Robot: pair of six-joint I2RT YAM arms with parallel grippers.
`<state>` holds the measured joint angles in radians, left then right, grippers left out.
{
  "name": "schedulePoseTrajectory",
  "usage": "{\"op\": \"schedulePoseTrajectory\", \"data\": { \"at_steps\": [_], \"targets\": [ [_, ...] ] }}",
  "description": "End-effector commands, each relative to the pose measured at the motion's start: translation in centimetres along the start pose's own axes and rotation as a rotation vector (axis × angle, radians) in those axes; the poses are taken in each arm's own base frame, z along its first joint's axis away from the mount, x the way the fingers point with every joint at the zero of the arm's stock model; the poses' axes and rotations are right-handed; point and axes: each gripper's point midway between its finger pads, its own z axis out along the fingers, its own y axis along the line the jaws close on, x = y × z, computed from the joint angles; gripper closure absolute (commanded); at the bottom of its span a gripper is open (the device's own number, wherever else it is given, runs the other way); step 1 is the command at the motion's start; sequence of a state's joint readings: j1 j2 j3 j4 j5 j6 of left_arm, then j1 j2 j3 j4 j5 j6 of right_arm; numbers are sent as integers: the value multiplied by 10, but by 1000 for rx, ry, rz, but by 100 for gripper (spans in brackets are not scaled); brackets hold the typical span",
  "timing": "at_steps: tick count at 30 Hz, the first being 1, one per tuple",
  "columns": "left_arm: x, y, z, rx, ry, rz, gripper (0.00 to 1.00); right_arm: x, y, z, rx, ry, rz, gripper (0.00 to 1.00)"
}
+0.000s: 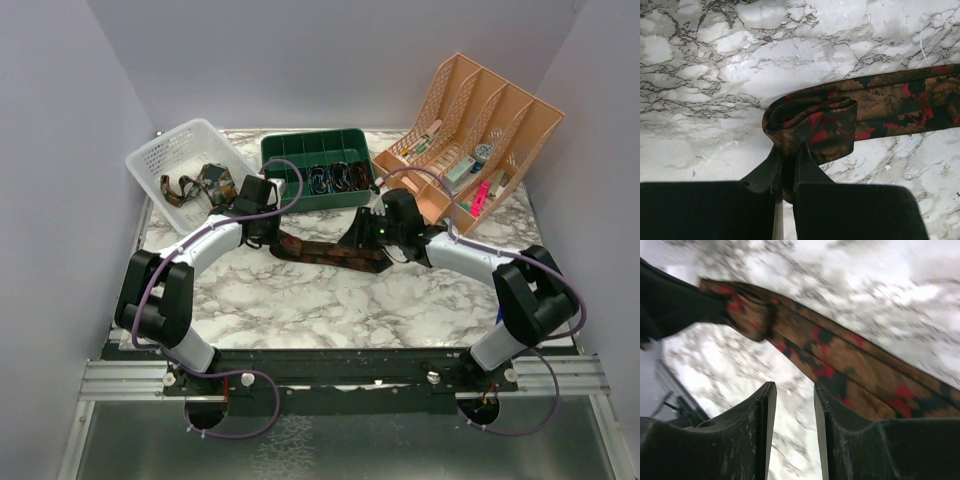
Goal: Roll the ties
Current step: Roll the tie at the center of the board.
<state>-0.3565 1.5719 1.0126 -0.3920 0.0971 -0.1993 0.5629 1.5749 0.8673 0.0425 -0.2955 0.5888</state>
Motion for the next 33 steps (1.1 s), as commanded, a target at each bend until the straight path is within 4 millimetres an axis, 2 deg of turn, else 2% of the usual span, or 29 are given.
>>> {"op": "schedulePoseTrajectory", "data": {
  "at_steps": [1,4,7,10,13,19,27,33],
  "targets": [
    [-2,4,1,-32,11,40,100,-25,52,16,-252,-73,72,61],
    [-6,3,0,-38,5,40,100,-31,70,26,-340,-151,150,68],
    [-7,1,1,-34,7,40,100,-27,85,54,-386,-111,163,70],
    [-6,-1,2,-32,11,40,100,-16,86,83,-367,-66,187,72],
    [-6,-1,1,-33,13,42,100,-7,86,100,-340,-35,193,73],
    [-4,-1,-1,-35,19,56,100,6,74,115,-299,5,185,73],
    [-5,-2,-3,-31,15,56,100,13,58,123,-222,41,121,73],
    [-9,-7,-4,-25,12,52,100,26,57,131,-243,97,123,73]
  ]
}}
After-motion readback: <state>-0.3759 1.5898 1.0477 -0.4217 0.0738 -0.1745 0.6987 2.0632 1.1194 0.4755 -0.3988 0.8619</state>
